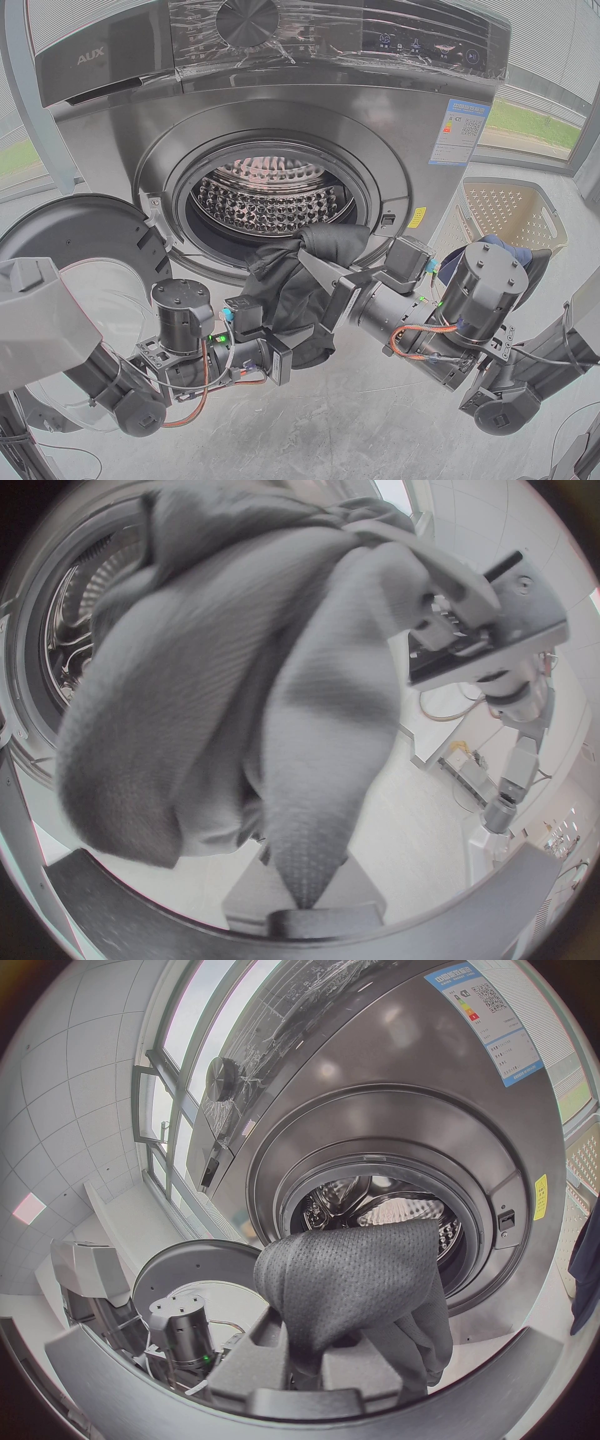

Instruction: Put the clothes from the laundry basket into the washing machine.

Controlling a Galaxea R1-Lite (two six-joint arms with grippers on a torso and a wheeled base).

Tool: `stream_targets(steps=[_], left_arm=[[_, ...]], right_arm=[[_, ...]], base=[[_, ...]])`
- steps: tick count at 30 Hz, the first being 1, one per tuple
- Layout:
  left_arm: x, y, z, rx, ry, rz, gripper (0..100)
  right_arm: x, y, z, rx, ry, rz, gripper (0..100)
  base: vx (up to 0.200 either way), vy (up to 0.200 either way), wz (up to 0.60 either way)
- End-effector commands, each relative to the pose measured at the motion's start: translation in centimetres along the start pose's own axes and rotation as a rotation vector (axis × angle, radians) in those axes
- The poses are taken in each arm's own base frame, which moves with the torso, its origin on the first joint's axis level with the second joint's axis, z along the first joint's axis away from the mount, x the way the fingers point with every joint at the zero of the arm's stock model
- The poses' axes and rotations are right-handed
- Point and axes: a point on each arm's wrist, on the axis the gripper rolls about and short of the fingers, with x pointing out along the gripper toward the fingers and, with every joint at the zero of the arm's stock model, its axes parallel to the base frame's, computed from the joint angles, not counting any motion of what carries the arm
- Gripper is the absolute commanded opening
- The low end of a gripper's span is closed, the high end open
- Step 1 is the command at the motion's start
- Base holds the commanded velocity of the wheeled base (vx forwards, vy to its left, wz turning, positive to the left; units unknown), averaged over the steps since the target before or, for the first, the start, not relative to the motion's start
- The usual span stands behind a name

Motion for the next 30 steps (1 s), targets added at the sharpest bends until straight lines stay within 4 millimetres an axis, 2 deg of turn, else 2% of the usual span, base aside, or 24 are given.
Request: stream_targets(steps=[1, 6, 7, 15, 17, 21, 25, 30], left_arm=[[-2.8, -3.2, 0.9, 0.022, -0.022, -0.081, 0], [-4.8, -4.6, 1.0, 0.028, -0.024, -0.114, 0], [-5.0, -4.6, 1.1, 0.029, -0.027, -0.114, 0], [-5.7, -4.7, 2.5, -0.002, -0.082, -0.116, 0], [-5.5, -4.4, 2.9, -0.022, -0.100, -0.105, 0], [-5.2, -3.5, 3.6, -0.037, -0.128, -0.073, 0], [-4.9, -2.6, 4.4, -0.065, -0.165, -0.002, 0], [-5.9, -2.2, 5.8, -0.105, -0.270, 0.036, 0]], right_arm=[[-0.4, -0.3, -0.5, -0.004, 0.021, -0.005, 0], [-0.8, -0.4, -1.0, -0.006, 0.047, -0.006, 0], [-0.8, -0.4, -1.0, -0.006, 0.047, -0.006, 100], [-1.8, -0.3, -1.4, -0.003, 0.075, -0.005, 100], [-3.0, -0.5, -1.8, -0.009, 0.111, -0.014, 100], [-3.6, -0.7, -2.2, -0.013, 0.129, -0.022, 100], [-3.8, -0.7, -1.6, -0.012, 0.102, -0.017, 100], [-5.1, -1.5, -2.2, -0.025, 0.145, -0.041, 100]], base=[[0.000, 0.000, 0.00], [0.000, 0.000, 0.00], [0.000, 0.000, 0.00], [0.000, 0.000, 0.00], [0.000, 0.000, 0.00], [0.000, 0.000, 0.00], [0.000, 0.000, 0.00], [0.000, 0.000, 0.00]])
